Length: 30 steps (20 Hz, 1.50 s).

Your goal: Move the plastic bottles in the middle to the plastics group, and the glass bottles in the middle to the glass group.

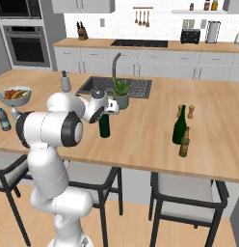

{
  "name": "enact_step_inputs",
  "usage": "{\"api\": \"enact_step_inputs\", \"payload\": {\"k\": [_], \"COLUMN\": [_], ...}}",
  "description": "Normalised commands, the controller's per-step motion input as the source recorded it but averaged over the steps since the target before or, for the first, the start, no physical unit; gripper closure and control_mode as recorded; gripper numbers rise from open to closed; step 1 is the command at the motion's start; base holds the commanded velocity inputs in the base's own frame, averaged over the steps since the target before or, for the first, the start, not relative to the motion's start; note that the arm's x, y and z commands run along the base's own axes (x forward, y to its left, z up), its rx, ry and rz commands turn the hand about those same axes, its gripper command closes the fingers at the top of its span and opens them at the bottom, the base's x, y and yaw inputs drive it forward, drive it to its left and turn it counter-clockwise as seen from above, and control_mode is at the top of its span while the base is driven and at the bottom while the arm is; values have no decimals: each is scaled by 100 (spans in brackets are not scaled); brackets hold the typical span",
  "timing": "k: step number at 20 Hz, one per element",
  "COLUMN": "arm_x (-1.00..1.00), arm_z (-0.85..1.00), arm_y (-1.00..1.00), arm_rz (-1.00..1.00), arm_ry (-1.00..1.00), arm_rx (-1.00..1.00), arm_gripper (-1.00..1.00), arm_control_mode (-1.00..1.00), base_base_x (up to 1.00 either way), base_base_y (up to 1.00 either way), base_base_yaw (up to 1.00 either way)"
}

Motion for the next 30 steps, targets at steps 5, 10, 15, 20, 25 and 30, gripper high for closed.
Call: {"api": "enact_step_inputs", "payload": {"k": [5,10,15,20,25,30], "arm_x": [-50,-44,-27,-22,-10,-7], "arm_z": [65,60,28,16,6,0], "arm_y": [-21,-32,-50,-64,-68,-74], "arm_rz": [0,-7,-28,-30,-26,-22], "arm_ry": [1,1,4,0,0,0], "arm_rx": [0,0,-5,-1,0,0], "arm_gripper": [100,100,100,100,100,100], "arm_control_mode": [-100,-100,-100,-100,-100,-100], "base_base_x": [0,0,0,0,0,0], "base_base_y": [0,0,0,0,0,0], "base_base_yaw": [0,0,0,0,0,0]}}
